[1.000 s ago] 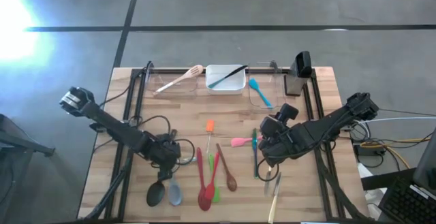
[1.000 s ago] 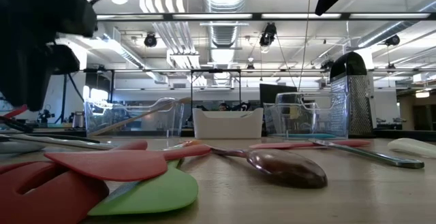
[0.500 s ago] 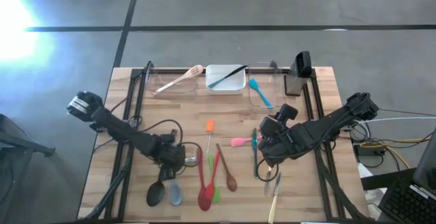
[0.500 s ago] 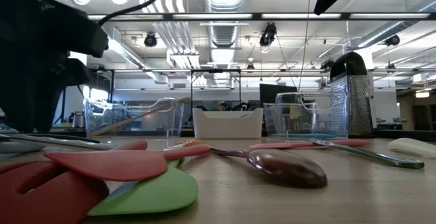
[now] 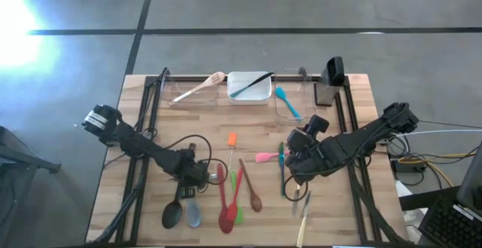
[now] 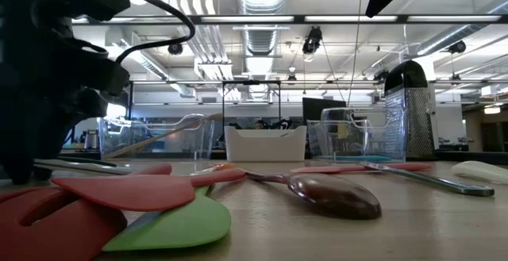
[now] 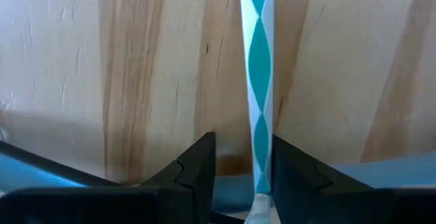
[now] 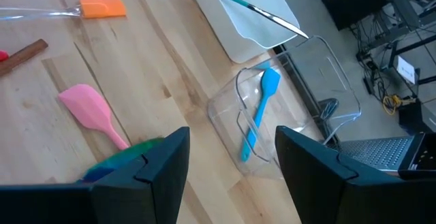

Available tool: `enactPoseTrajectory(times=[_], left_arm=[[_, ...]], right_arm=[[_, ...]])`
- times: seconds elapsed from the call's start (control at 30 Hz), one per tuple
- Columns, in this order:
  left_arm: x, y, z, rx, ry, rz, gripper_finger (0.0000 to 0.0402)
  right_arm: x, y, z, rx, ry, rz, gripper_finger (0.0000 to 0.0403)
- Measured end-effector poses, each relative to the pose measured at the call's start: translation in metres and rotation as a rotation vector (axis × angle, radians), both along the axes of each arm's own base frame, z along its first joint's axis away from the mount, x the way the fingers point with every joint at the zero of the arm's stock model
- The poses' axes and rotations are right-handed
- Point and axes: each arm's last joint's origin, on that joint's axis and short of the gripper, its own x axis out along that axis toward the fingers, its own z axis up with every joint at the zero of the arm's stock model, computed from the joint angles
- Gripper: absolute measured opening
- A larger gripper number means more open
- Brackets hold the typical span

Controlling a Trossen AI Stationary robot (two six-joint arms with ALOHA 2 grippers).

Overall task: Pick & Place Kitchen Items
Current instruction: Put the white patterned table knife into the white bin

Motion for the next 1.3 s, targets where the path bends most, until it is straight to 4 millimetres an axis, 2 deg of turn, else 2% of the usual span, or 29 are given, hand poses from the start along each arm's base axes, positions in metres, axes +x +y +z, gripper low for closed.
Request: enactPoseTrajectory(times=[0.1,0.27,0.43,0.63,0.8,0.93,1.1,1.3], left_arm=[[0.001,0.0,-0.002,0.006,0.007,-0.01,0.0097],[0.001,0.0,0.0,0.004,-0.002,-0.021,0.0027],[-0.002,0.004,0.011,-0.017,-0.042,0.011,0.0025],[-0.005,0.006,0.043,-0.031,-0.114,0.04,0.0025],[-0.006,0.012,0.075,0.043,-0.303,0.077,0.0025],[-0.008,0.02,0.094,0.162,-0.53,0.157,0.0025],[-0.001,0.03,0.104,0.239,-0.871,0.219,0.0025],[0.012,0.054,0.105,0.242,-1.281,0.25,0.0025]], right_arm=[[0.0,0.0,0.0,0.0,0.0,0.001,0.021],[0.0,0.0,0.0,-0.001,0.001,0.005,0.021],[0.0,0.0,0.0,0.0,0.001,0.005,0.021],[0.0,0.0,0.0,0.0,0.0,0.005,0.021],[0.0,0.0,0.0,0.002,-0.003,0.005,0.021],[0.001,0.0,0.0,0.001,-0.004,0.005,0.021],[0.0,0.002,0.001,-0.042,-0.034,0.007,0.0206],[-0.005,0.013,0.001,-0.176,-0.201,-0.006,0.0191]])
